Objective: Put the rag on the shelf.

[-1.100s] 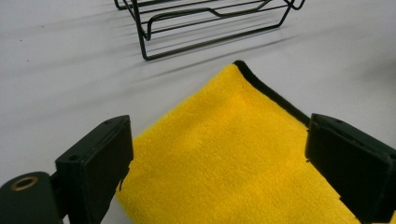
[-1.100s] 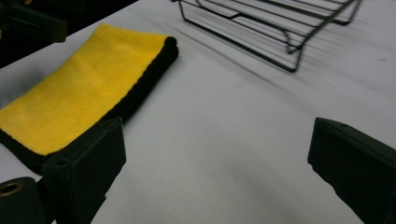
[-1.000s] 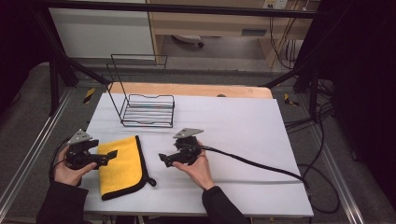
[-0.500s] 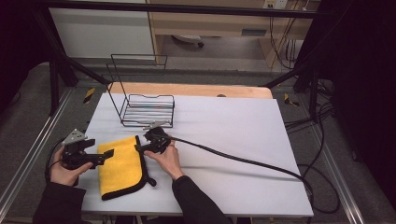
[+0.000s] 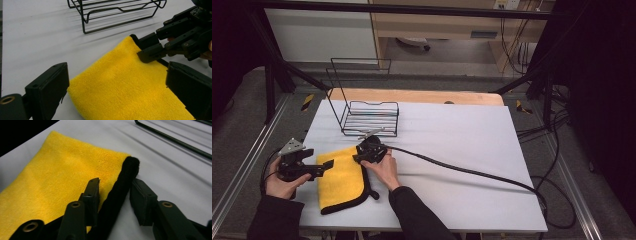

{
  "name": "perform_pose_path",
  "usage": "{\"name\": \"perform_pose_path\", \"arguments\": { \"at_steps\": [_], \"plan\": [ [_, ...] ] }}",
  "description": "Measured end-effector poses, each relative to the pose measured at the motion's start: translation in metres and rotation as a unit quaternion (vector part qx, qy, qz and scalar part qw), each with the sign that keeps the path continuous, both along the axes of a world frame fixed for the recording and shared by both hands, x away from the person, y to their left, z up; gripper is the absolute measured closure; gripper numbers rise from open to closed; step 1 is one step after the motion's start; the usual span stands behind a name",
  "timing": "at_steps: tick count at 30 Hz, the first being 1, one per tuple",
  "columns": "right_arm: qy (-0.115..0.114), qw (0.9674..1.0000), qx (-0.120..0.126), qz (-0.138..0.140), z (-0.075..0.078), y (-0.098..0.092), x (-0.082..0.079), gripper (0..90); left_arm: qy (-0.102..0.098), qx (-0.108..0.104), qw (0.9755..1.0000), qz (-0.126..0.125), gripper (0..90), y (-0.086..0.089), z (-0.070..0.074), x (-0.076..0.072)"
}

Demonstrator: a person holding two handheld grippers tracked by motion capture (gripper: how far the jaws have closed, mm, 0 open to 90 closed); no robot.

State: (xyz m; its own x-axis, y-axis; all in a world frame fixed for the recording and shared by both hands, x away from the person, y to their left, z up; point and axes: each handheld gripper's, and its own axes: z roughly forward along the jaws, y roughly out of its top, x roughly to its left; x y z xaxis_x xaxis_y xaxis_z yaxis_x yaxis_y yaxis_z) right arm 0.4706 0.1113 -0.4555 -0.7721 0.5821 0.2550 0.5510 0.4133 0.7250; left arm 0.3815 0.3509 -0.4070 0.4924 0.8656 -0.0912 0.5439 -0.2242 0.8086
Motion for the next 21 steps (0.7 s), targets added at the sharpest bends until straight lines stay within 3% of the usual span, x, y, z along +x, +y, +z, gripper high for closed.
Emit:
{"name": "perform_pose_path", "arguments": {
  "at_steps": [6, 10, 14, 21],
  "plan": [
    [0.014, 0.9999, 0.004, 0.002, 0.000, 0.001, -0.003, 68.0, 0.000, 0.002, 1.0000, 0.002, 5.1, 0.001, 0.000, 0.000],
    [0.032, 0.9994, 0.013, 0.004, -0.001, 0.001, -0.003, 77.8, 0.000, 0.003, 1.0000, 0.003, 5.2, 0.001, 0.000, 0.000],
    [0.033, 0.9993, 0.016, 0.001, 0.000, 0.000, -0.004, 80.8, -0.002, 0.001, 1.0000, 0.004, 5.2, 0.001, 0.000, 0.000],
    [0.011, 0.9998, 0.011, -0.015, 0.008, -0.002, -0.011, 81.5, -0.003, -0.003, 1.0000, 0.009, 5.2, 0.005, 0.001, -0.001]
  ]
}}
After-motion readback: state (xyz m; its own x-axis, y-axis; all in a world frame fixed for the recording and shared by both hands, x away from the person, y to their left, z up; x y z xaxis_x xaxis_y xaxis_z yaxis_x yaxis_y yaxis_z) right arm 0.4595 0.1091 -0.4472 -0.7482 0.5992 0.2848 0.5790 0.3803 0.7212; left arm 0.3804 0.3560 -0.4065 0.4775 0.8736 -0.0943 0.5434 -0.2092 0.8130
